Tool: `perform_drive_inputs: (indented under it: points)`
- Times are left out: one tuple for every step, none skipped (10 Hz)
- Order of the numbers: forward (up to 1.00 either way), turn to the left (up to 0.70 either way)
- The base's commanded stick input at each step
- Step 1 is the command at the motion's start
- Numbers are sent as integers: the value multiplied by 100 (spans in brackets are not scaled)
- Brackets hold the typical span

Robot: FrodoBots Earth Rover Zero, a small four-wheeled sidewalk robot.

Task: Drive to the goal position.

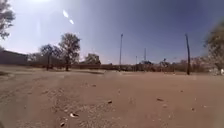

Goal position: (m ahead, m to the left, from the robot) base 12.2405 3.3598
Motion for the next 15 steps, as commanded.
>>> perform_drive_inputs:
  points:
    - [50,0]
    - [50,0]
    - [50,0]
    - [50,0]
    - [50,0]
    - [50,0]
    - [50,0]
    - [50,0]
    - [50,-6]
    - [50,-28]
    - [50,-50]
    - [50,-50]
    - [50,-50]
    - [50,-50]
    - [50,-50]
